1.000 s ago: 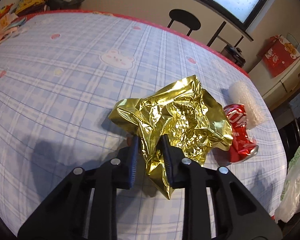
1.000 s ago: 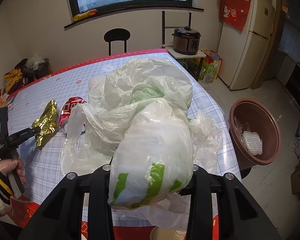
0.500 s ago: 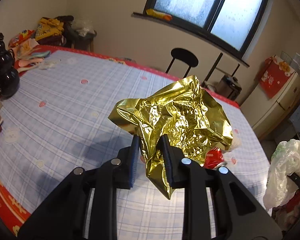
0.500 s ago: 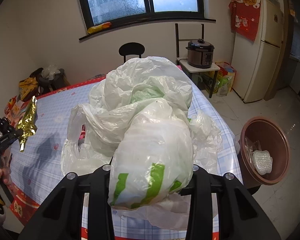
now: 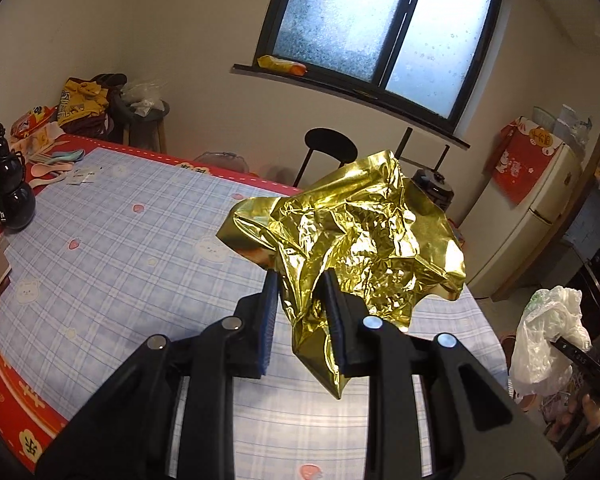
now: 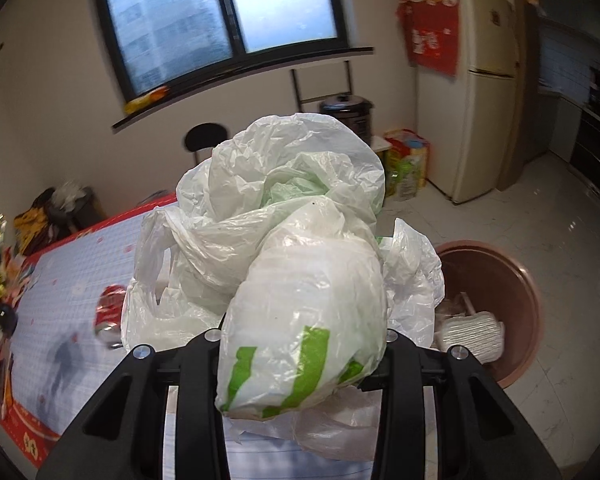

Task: Collect trash
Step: 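Carry the white plastic bag to the bin and release it from the right tool, then carry the gold foil wrapper to the bin and open the left tool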

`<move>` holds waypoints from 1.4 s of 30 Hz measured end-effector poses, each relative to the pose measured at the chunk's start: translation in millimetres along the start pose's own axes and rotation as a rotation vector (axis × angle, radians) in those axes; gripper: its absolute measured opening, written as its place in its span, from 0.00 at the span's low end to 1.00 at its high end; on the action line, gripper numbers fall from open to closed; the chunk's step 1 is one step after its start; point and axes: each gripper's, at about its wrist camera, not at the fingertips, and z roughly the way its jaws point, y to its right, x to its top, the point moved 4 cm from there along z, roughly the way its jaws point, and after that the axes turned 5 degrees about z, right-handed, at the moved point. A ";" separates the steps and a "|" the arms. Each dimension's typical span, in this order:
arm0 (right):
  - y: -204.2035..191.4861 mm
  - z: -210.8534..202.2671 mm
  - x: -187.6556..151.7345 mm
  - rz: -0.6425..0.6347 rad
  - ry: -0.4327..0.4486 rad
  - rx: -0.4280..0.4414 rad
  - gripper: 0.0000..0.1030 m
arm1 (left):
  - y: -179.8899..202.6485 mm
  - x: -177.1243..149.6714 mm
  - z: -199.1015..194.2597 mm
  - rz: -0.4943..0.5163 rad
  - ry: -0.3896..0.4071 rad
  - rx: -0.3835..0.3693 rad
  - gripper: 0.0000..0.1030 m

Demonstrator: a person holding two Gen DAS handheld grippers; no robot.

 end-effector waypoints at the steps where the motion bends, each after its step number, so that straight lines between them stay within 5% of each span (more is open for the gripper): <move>1: 16.9 2.0 4.7 0.016 0.002 -0.017 0.35 | 4.7 -0.6 -0.3 0.001 -0.001 -0.001 0.25; 13: 185.9 60.9 23.7 0.170 -0.039 -0.241 0.36 | 79.5 -23.9 -10.0 0.049 -0.026 -0.004 0.25; 16: 208.4 77.9 19.2 0.231 -0.077 -0.246 0.46 | 89.1 -30.3 -13.2 0.061 -0.032 -0.006 0.26; 20: 221.3 88.2 14.9 0.293 -0.109 -0.213 0.78 | 97.3 -35.7 -16.7 0.066 -0.038 -0.009 0.26; 24: 226.5 81.1 16.1 0.316 -0.091 -0.203 0.91 | 104.4 -32.9 -17.3 0.081 -0.034 -0.021 0.26; 34: 231.2 22.3 32.2 0.365 0.032 -0.182 0.95 | 151.2 -24.1 -5.9 0.160 -0.036 -0.120 0.26; 42: 240.8 -48.2 23.2 0.357 0.122 -0.203 0.95 | 244.4 -32.4 20.1 0.294 -0.074 -0.278 0.26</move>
